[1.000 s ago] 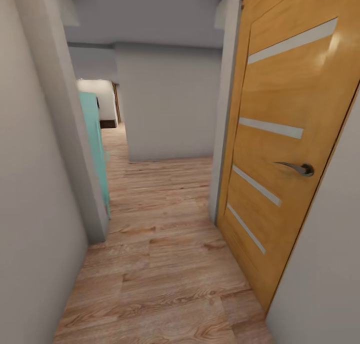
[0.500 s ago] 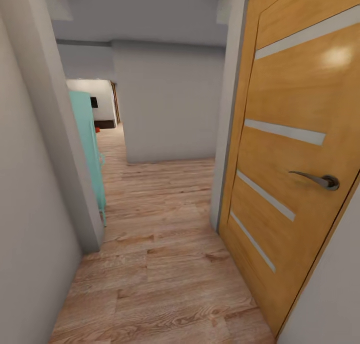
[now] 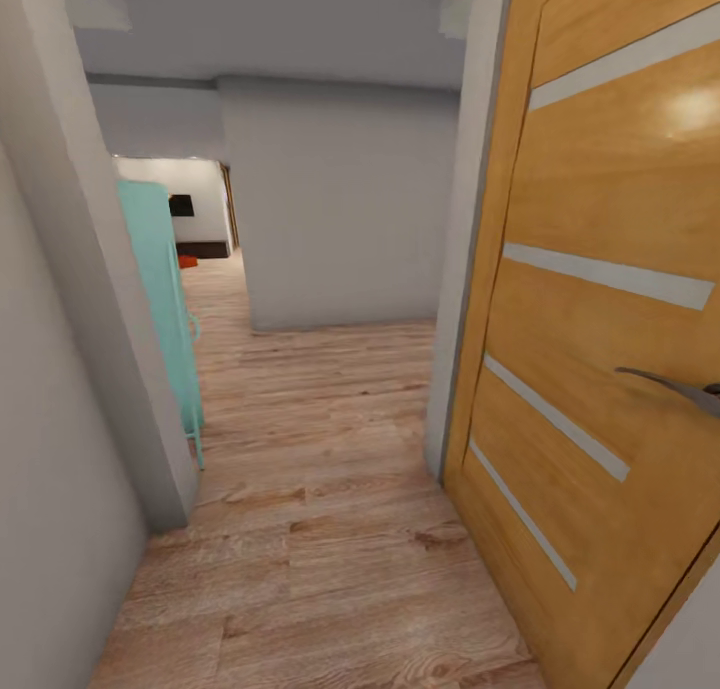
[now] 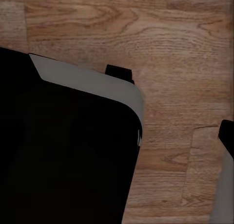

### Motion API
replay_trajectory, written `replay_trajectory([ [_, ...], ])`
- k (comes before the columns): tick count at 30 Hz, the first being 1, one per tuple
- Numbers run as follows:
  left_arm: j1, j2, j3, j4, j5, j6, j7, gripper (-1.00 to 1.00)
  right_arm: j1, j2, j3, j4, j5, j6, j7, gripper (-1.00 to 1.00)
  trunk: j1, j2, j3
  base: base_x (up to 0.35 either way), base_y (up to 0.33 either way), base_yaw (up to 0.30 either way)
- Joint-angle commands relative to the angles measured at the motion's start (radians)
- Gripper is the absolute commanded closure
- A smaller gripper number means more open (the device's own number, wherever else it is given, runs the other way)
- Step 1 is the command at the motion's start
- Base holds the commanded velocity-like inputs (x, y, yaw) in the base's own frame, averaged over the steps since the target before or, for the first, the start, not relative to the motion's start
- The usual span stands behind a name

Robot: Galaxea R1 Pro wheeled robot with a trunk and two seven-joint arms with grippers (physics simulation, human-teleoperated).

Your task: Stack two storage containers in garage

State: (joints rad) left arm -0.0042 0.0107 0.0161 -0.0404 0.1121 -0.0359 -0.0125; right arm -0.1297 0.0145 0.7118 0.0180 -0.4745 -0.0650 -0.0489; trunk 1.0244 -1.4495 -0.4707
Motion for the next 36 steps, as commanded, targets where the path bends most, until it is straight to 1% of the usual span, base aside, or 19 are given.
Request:
replay_trajectory([
  [1,0.000,0.000,0.001,0.000,0.009,-0.002,-0.001,-1.00,-0.001,0.001,0.008,0.002,-0.009,-0.004,-0.002,-1.00,0.001,0.000,-0.001,0.321,0.000,0.000],
  [36,0.000,0.000,0.002,0.000,0.008,-0.002,-0.001,-1.00,-0.001,0.001,0.009,0.002,-0.009,-0.004,-0.002,-1.00,0.001,0.000,-0.001,0.321,0.000,0.000],
])
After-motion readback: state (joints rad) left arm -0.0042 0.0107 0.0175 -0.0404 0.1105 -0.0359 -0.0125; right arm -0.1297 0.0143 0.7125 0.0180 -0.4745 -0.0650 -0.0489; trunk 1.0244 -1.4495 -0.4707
